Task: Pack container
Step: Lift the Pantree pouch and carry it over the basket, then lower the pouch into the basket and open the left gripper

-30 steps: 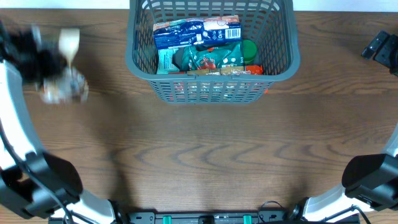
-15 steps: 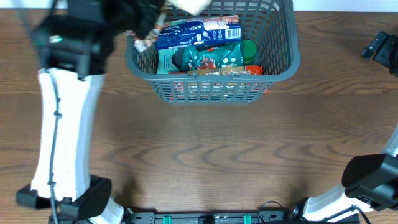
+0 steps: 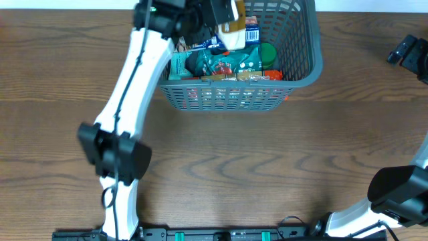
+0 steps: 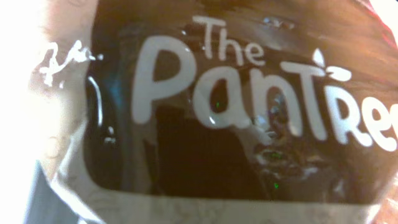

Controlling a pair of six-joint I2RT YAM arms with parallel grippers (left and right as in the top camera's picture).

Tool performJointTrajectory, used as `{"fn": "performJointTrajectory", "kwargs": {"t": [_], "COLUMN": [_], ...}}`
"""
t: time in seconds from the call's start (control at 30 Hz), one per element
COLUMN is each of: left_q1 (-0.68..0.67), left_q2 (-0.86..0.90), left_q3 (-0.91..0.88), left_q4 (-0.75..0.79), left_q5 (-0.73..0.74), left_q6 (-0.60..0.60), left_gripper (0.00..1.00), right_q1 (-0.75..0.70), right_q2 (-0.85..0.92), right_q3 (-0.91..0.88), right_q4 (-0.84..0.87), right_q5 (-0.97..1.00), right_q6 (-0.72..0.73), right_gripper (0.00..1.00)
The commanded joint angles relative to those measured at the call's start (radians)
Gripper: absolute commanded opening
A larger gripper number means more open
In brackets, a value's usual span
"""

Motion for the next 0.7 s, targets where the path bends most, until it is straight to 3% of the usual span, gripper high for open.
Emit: {"fn": "performJointTrajectory", "kwargs": {"t": [0.0, 0.27, 0.3, 0.33, 0.4, 0.67], "left_q1": [0.0, -0.004, -0.004, -0.004, -0.006, -0.004], "left_q2": [0.05, 0.08, 0.08, 0.08, 0.074, -0.089], "left_q3": [0.004, 0.001, 0.001, 0.001, 0.001, 0.001], "left_q4": [-0.008, -0.062, -0.066, -0.071, -0.072, -0.071], "left_q5": [-0.005, -0.005, -0.005, -0.005, -0.004, -0.046], "left_q6": [0.036, 0.035, 0.035, 0.033, 0.015, -0.121], "left_gripper": [0.05, 0.06, 0.11, 0.3, 1.0, 0.98], "right_q1": [-0.003, -0.003, -0.003, -0.003, -0.003, -0.003], "right_q2": [0.006, 0.006, 0.006, 0.006, 0.006, 0.006], "right_q3": [-0.006, -0.006, -0.006, -0.006, -0.006, -0.006], "right_q4": [-0.003, -0.007, -0.007, -0.006, -0.007, 0.013], "right_q5": [-0.015, -0.015, -0.015, -0.015, -0.015, -0.056], "right_q6": [-0.015, -0.011, -0.011, -0.011, -0.011, -0.077], "right_gripper": [0.99, 0.99, 0.99, 0.99, 0.99, 0.99]}}
